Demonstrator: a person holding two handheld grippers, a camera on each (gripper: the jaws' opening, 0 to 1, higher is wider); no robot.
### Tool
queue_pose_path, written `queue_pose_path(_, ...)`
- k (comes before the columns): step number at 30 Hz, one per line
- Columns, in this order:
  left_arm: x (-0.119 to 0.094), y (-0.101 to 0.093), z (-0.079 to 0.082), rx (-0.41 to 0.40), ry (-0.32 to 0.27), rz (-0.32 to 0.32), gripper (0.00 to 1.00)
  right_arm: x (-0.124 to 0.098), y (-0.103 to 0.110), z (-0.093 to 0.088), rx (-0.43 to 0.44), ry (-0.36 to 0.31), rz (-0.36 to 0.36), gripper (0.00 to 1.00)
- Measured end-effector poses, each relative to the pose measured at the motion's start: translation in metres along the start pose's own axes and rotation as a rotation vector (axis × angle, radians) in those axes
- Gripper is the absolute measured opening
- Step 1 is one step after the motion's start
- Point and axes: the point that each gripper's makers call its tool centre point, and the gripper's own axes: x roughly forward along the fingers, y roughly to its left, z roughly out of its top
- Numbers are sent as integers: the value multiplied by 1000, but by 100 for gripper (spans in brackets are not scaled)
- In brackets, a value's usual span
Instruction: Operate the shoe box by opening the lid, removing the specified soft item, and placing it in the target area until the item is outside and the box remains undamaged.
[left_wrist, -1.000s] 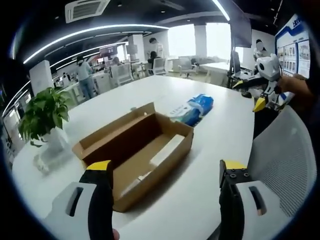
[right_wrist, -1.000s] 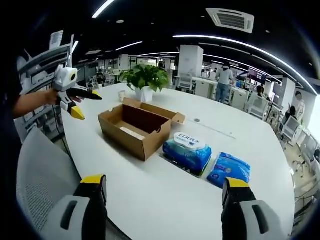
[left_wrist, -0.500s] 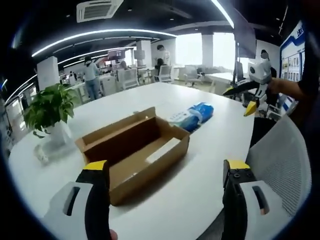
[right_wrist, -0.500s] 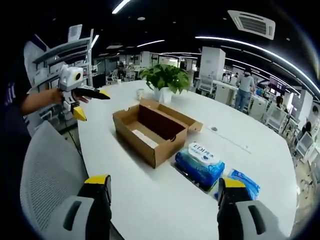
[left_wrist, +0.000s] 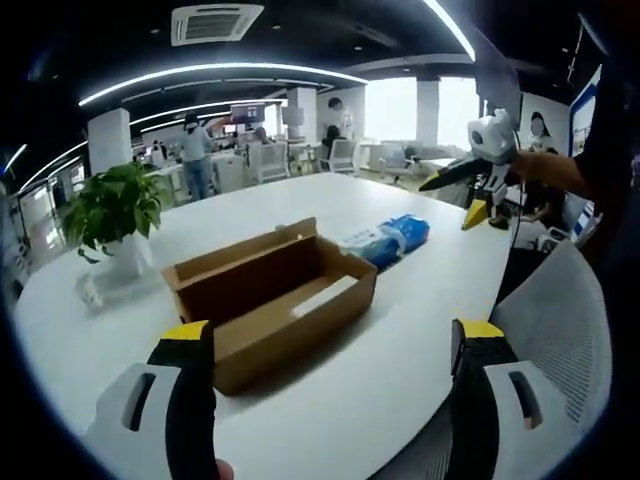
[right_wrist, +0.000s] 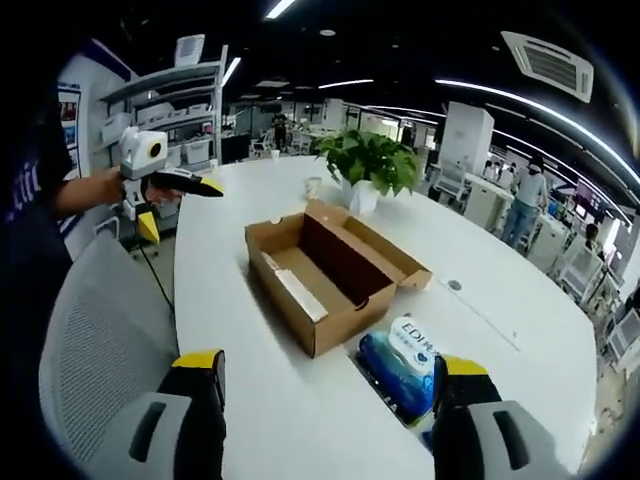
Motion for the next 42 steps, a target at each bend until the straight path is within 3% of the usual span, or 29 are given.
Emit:
queue_pose_path(11, -12, -11, -8, -29, -31, 29, 99, 20, -4, 24, -80, -16, 82, 79)
queue_pose_path(22, -19, -29, -28, -21, -7, 32, 99, 33, -11, 41, -145, -23, 135, 74)
queue_pose_path(29, -19, -37, -41, -12, 30, 35, 99, 45, -11, 41, -198, 18, 166, 74)
queue_pose_path(42, -20, -36, -42, -36, -2, 77, 99, 68, -13, 45, -283, 50, 217, 66)
